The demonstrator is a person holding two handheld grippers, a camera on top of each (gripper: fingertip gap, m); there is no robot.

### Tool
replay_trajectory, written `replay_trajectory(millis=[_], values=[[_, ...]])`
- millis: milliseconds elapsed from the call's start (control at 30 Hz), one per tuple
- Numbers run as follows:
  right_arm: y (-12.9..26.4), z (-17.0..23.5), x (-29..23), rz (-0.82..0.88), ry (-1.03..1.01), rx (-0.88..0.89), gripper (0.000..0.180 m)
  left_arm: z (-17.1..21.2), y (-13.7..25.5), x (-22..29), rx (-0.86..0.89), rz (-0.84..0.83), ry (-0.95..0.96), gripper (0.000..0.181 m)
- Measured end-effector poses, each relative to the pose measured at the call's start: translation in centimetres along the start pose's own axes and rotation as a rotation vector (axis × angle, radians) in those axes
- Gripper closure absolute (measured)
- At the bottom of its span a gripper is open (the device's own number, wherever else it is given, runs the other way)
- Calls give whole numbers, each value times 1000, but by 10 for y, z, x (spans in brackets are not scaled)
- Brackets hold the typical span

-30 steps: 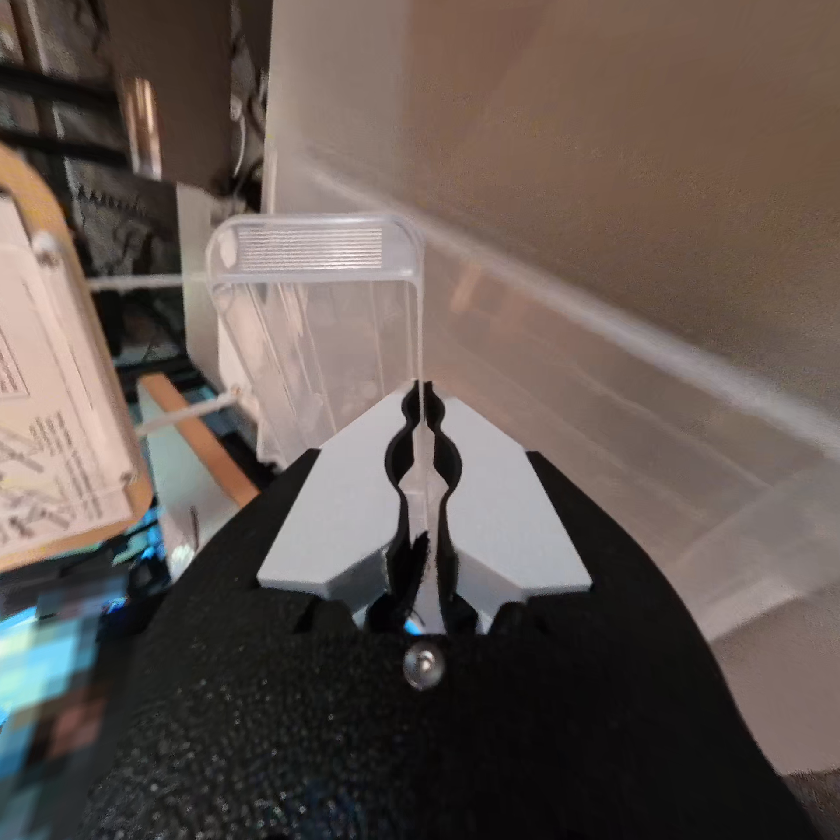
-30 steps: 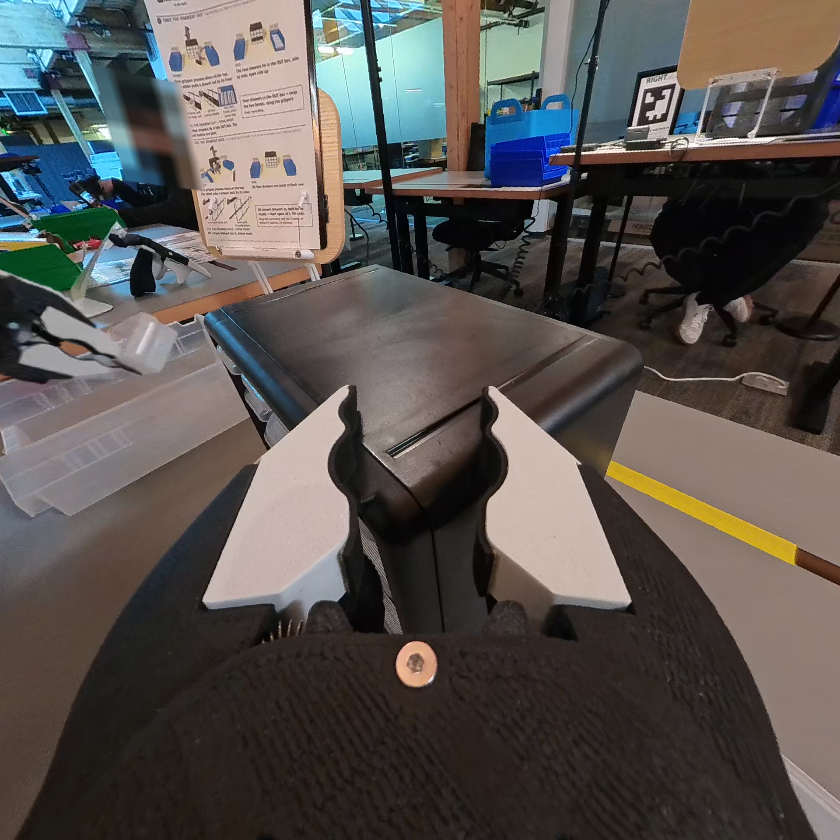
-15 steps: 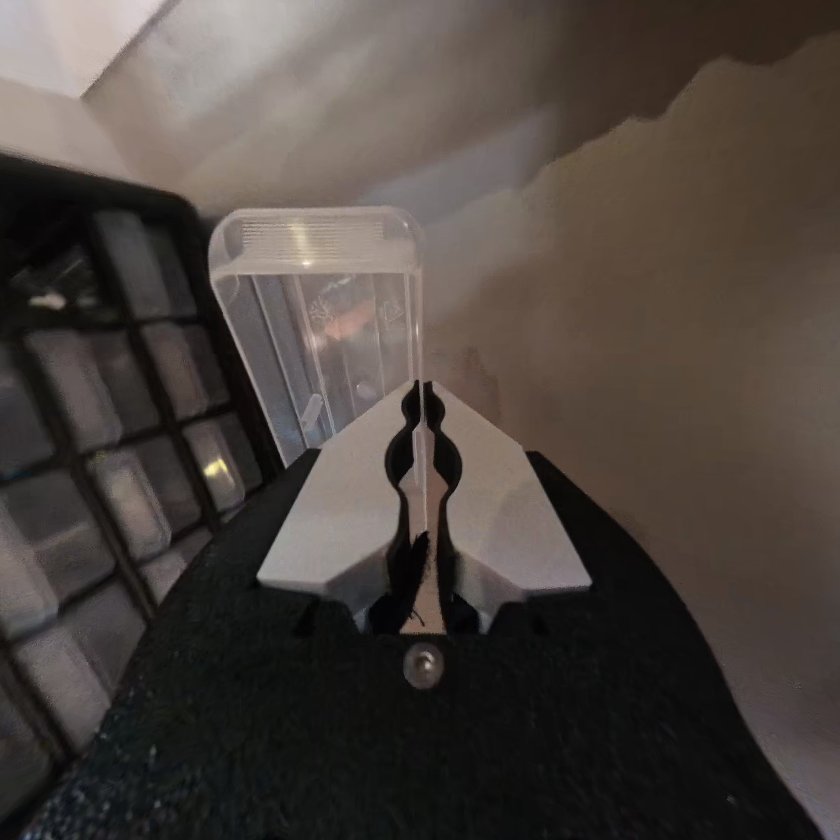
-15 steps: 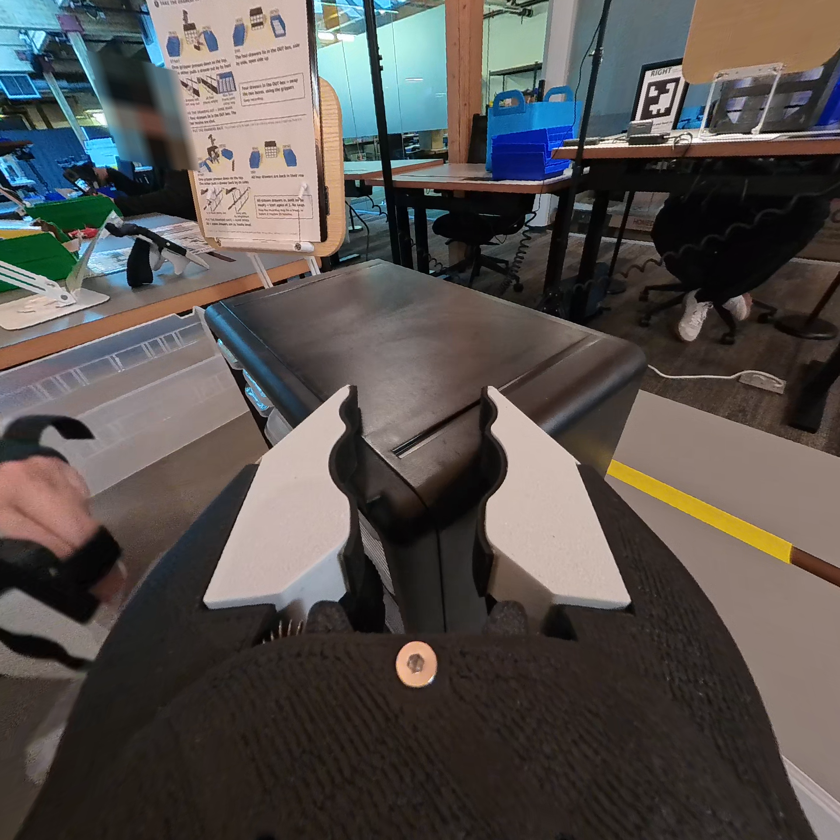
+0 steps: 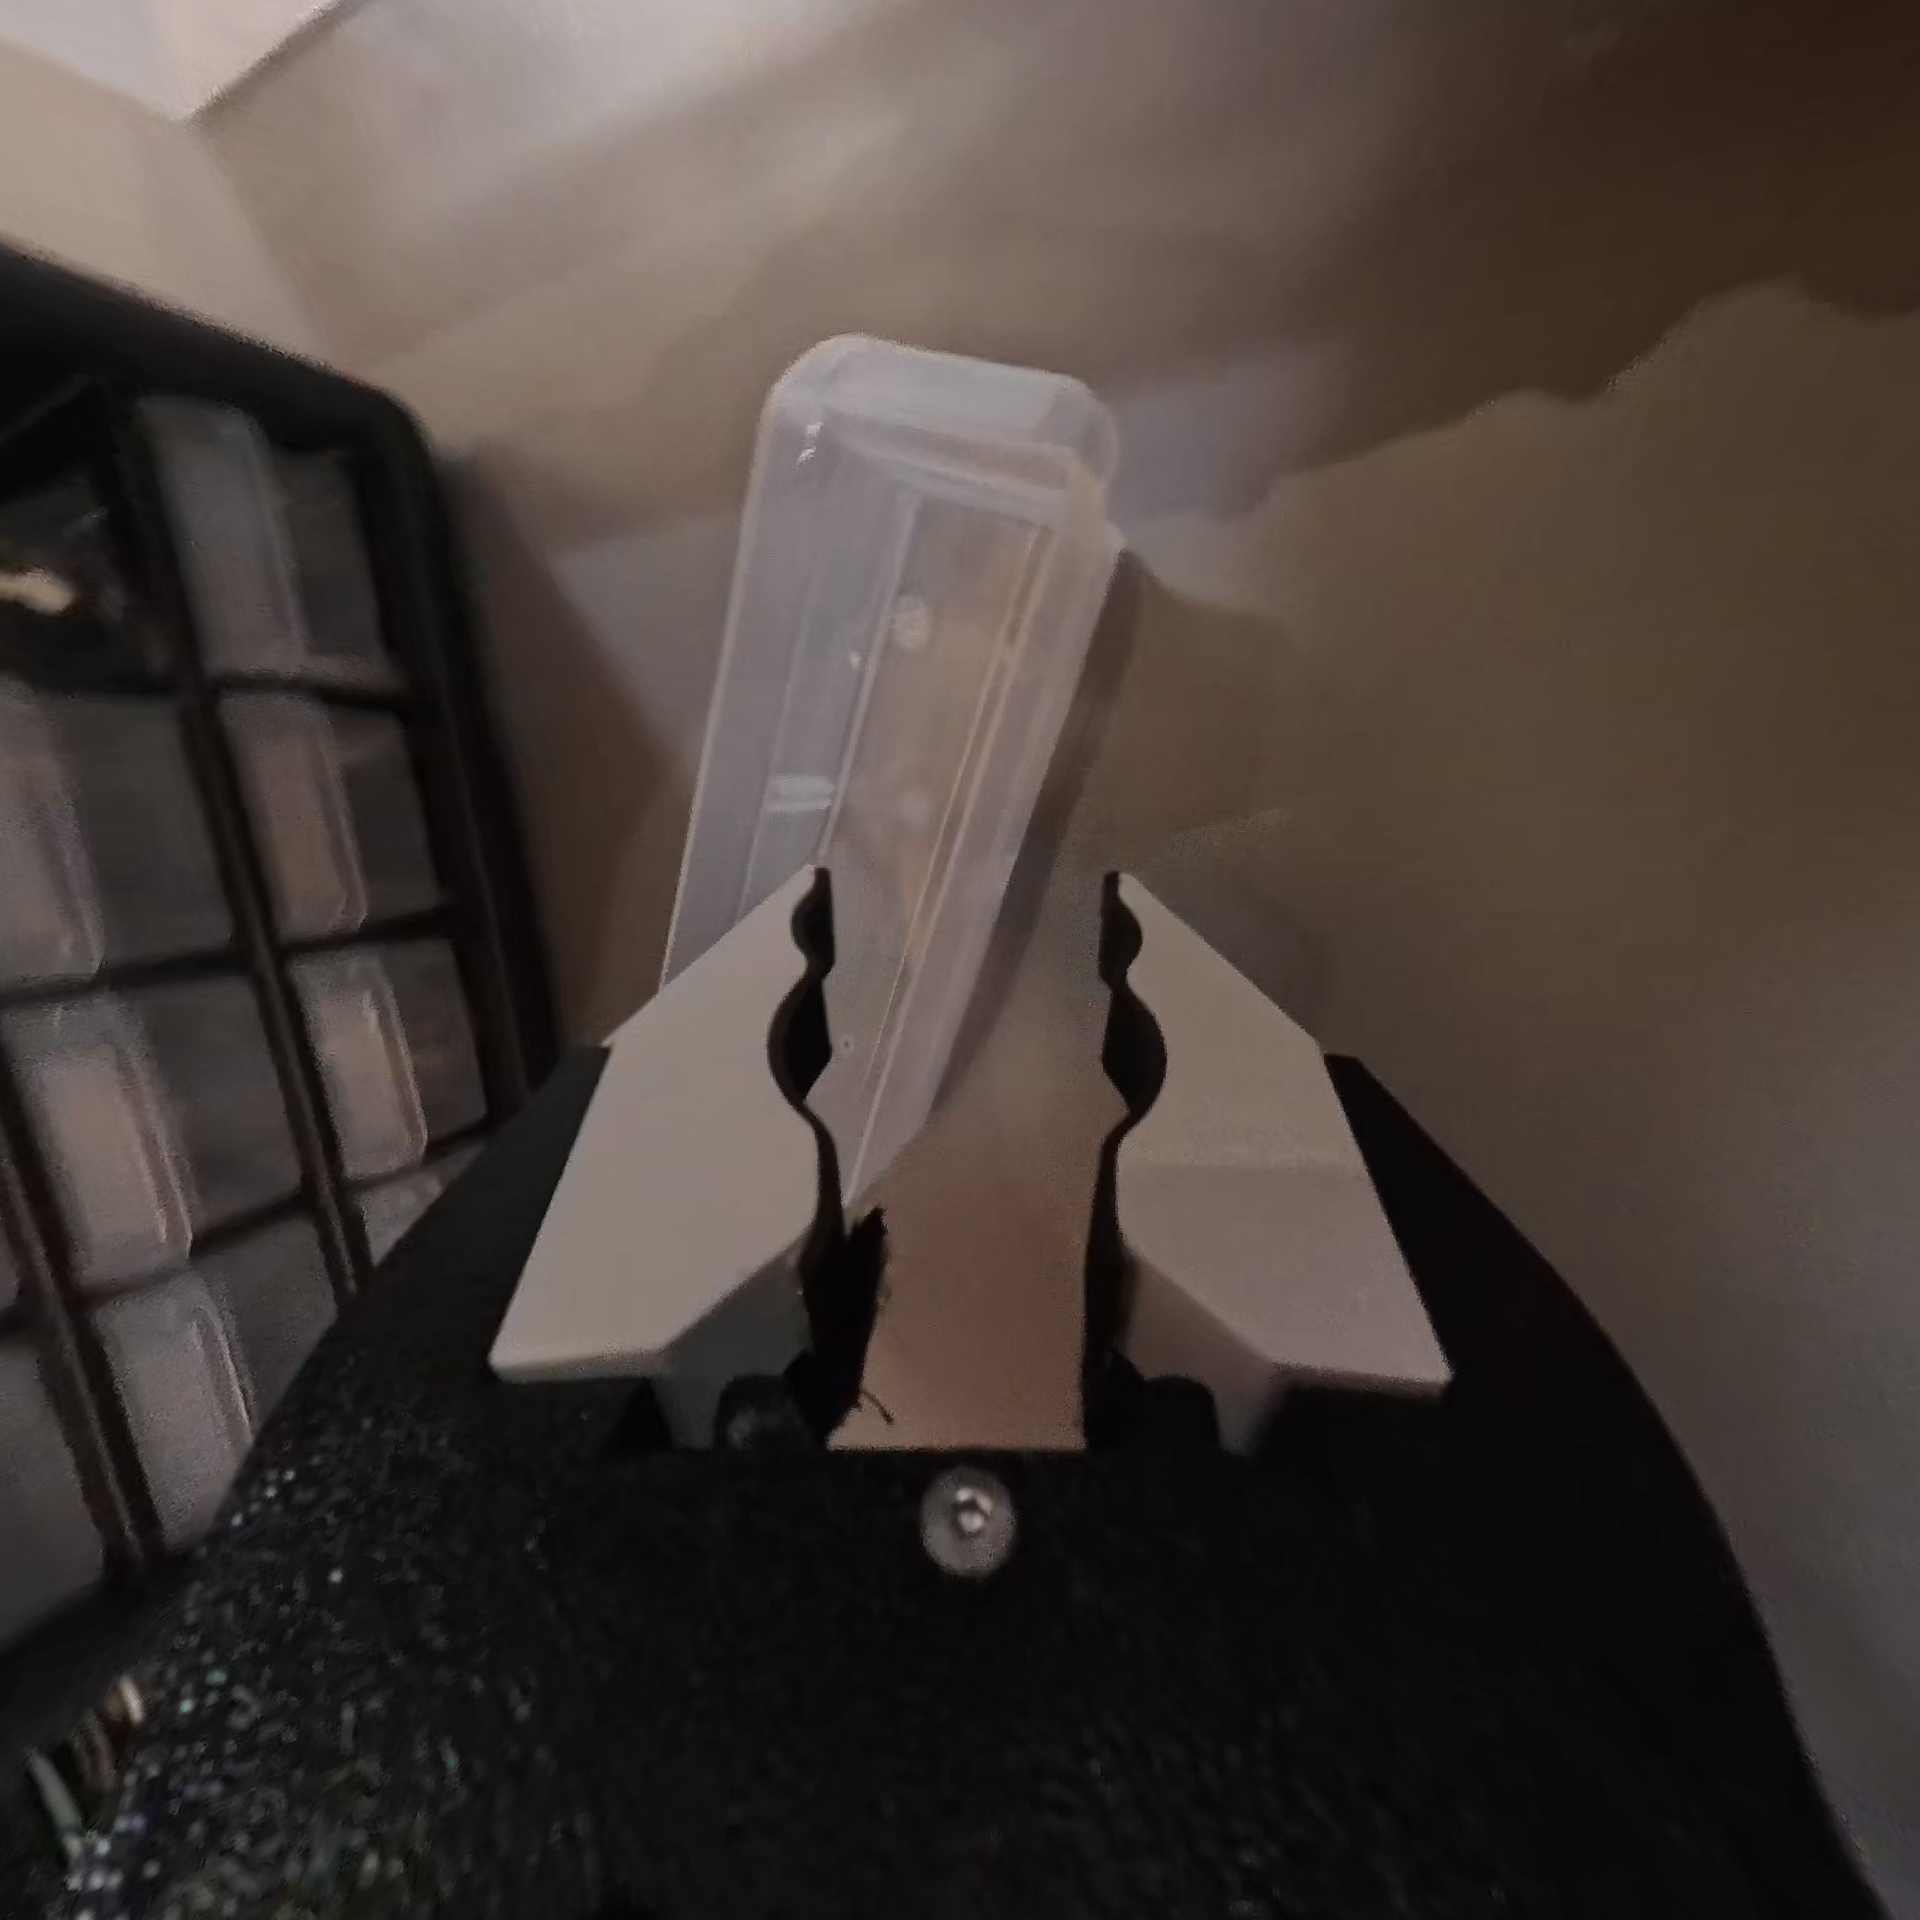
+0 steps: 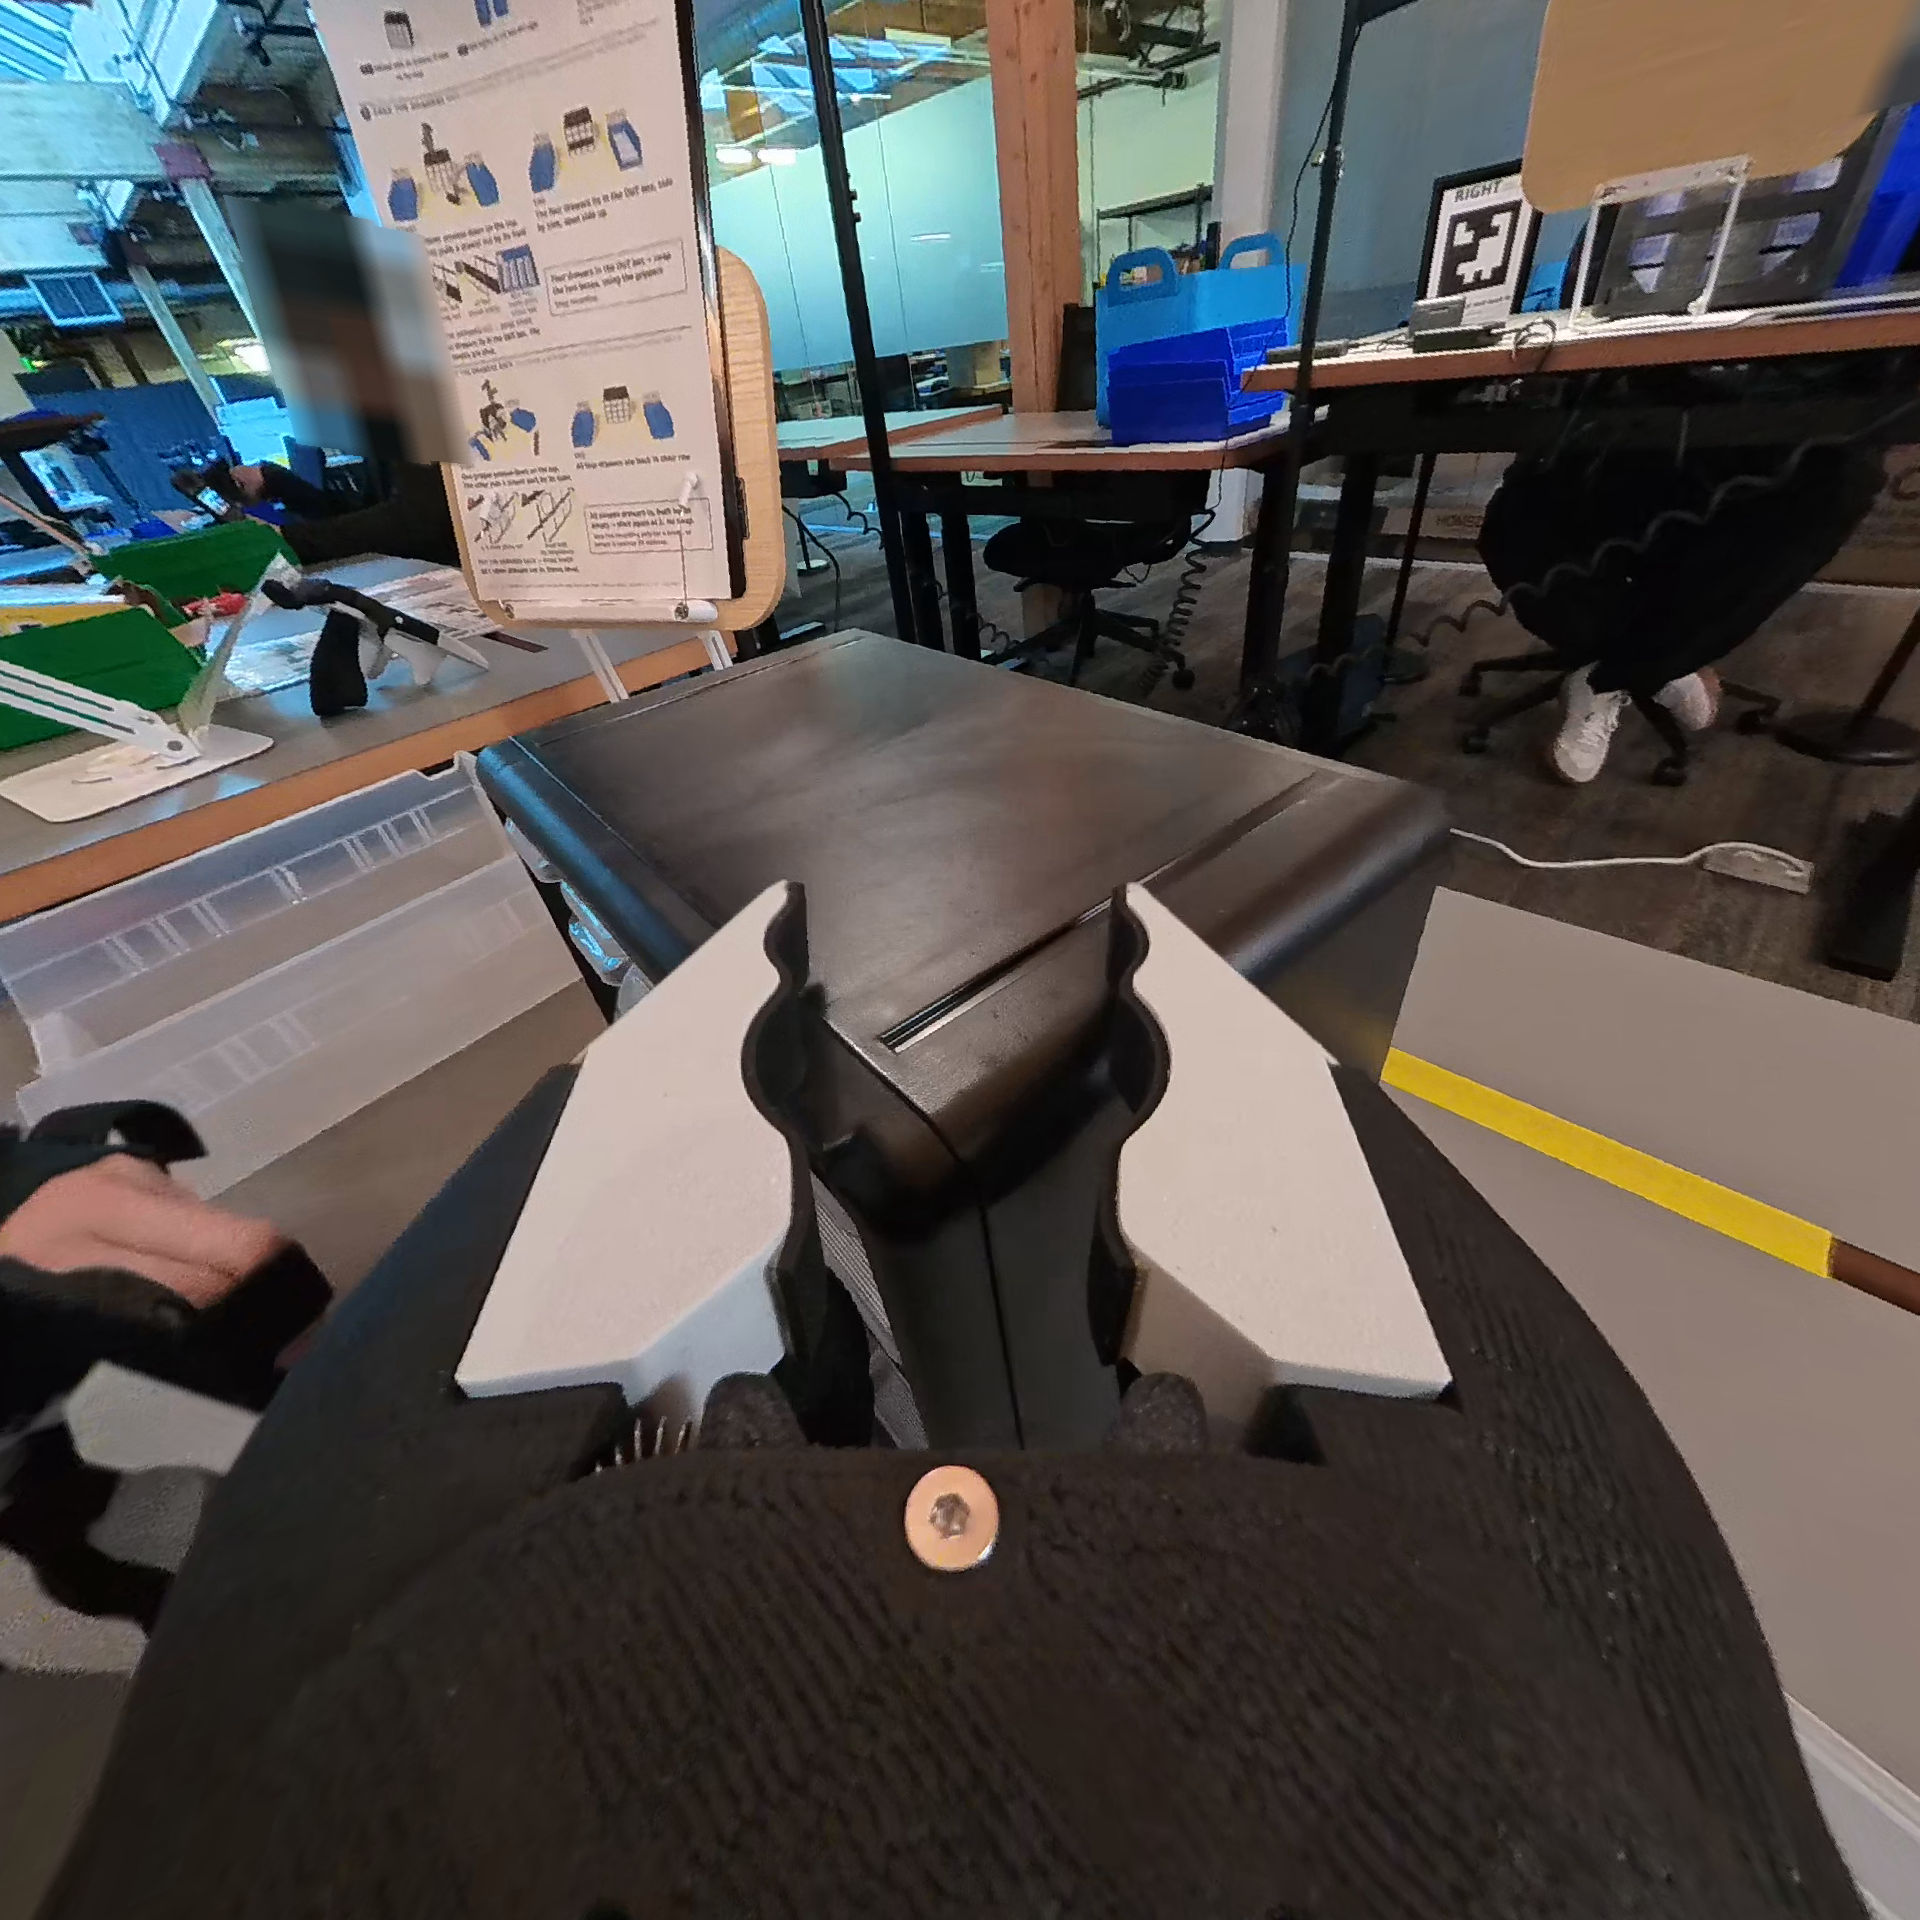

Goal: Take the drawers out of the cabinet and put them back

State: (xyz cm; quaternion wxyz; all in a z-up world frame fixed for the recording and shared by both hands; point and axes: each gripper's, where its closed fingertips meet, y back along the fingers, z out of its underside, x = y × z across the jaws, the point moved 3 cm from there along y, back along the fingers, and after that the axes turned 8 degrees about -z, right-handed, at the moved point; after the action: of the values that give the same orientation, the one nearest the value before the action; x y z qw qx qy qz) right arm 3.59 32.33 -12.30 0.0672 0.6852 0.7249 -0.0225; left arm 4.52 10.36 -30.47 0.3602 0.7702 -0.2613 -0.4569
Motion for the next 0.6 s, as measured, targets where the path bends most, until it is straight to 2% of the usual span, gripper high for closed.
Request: replay_trajectory(millis=[33, 100, 200, 300, 400, 533, 600], values=[[0, -1, 0, -2, -2, 4, 122, 4, 5, -3, 11, -40, 40, 128], [0, -1, 0, -7, -8, 6, 122, 19, 11, -10, -6, -126, 79, 121], [-3, 2, -1, -13, -17, -10, 122, 39, 4, -26, -88, -250, 40, 110], [-4, 2, -3, -11, -11, -23, 122, 47, -6, -48, -125, -361, -32, 112], [-4, 2, -3, 2, 2, -32, 122, 52, -7, -68, -147, -456, -25, 120], [-3, 2, -2, 2, -3, -28, 123, 61, 15, -74, -159, -491, 75, 124], [-4, 2, -2, 1, -6, -24, 122, 52, 27, -59, -79, -364, 166, 117]])
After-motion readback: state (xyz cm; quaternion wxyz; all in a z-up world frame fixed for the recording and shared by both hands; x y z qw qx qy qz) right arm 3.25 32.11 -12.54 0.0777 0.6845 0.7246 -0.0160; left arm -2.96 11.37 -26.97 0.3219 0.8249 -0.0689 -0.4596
